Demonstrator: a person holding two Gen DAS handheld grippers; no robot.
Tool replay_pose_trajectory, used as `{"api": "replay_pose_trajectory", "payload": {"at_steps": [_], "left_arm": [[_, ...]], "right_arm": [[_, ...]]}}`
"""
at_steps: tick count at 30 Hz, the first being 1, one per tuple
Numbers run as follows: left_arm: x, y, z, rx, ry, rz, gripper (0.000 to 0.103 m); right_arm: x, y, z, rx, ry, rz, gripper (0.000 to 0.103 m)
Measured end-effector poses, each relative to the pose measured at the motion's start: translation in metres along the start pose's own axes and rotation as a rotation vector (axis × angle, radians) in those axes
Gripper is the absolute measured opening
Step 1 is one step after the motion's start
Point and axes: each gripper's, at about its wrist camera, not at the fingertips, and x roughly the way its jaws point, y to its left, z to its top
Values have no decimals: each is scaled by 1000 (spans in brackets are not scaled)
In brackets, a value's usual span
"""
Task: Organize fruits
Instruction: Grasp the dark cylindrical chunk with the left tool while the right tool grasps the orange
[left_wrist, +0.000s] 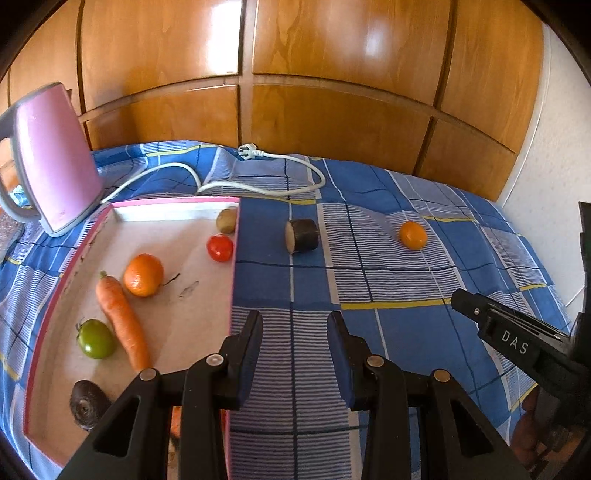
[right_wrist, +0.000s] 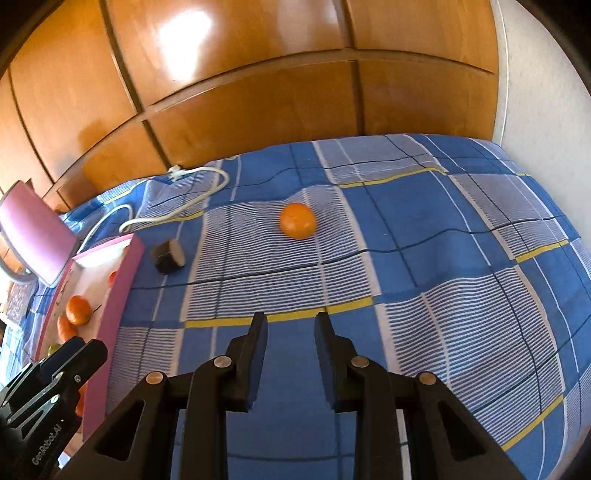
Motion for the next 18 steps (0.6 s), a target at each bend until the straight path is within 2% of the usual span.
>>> {"api": "replay_pose_trajectory", "payload": {"at_steps": [11, 16, 18], "left_arm": [[22, -6, 19, -9, 12, -32, 37], [36, -4, 34, -26, 19, -43, 37], [42, -4, 41, -28, 21, -45, 41]], "right_arm": [[18, -10, 19, -3, 10, 3, 26], [33, -6, 32, -26, 14, 11, 30], [39, -6, 37, -26, 14, 14, 31]]}}
